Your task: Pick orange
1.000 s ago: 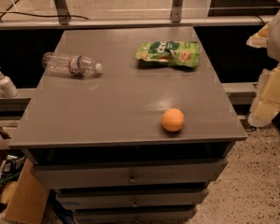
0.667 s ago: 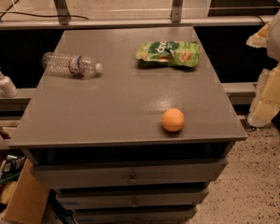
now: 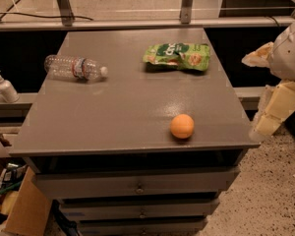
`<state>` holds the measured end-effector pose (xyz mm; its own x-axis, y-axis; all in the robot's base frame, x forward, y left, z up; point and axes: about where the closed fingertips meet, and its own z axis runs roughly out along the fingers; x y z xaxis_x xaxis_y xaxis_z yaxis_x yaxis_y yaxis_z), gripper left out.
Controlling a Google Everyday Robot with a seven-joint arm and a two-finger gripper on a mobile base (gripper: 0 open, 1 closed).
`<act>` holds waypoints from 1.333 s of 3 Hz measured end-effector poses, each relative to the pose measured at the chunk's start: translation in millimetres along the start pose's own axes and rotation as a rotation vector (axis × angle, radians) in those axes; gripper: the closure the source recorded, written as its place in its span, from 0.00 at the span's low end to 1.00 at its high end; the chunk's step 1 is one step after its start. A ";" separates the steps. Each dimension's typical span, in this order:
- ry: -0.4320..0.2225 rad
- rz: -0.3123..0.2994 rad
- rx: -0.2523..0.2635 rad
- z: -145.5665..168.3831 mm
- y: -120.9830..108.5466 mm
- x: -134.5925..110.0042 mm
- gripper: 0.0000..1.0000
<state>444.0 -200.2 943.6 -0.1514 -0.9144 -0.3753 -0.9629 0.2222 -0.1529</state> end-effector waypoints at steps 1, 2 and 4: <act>-0.137 -0.044 -0.079 29.6 8.4 -10.3 0.00; -0.252 -0.088 -0.137 51.2 16.6 -29.4 0.00; -0.304 -0.124 -0.122 63.7 9.6 -42.8 0.00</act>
Offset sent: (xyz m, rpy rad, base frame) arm -0.0010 0.0695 -0.0567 0.3618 0.0613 0.2471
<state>455.4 -137.4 900.0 0.0238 -0.7853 -0.6187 -0.9922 0.0574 -0.1110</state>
